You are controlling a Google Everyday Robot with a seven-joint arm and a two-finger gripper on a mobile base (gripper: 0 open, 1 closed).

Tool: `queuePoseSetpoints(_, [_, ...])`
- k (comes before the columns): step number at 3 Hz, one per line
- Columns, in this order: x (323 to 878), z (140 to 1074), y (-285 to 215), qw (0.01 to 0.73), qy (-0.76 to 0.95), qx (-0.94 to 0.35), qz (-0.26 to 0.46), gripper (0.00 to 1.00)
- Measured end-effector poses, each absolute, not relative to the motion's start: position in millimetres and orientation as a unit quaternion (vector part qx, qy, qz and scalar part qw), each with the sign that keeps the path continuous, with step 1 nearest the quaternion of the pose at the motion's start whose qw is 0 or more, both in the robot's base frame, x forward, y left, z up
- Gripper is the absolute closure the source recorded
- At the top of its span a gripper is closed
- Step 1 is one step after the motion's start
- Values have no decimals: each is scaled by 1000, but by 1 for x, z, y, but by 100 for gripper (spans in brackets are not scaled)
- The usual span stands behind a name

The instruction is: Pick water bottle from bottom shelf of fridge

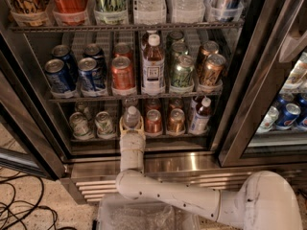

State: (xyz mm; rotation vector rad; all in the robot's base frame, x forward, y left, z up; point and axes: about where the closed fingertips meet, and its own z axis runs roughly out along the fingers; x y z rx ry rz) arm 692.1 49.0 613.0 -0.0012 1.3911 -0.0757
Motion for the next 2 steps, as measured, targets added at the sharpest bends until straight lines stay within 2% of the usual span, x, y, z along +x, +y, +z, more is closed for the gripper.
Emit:
queuePoseSetpoints(1, [692,616,50,767,641,-1,-35,100])
queuePoseSetpoints(2, [685,617,45,774,633,2,-34,100])
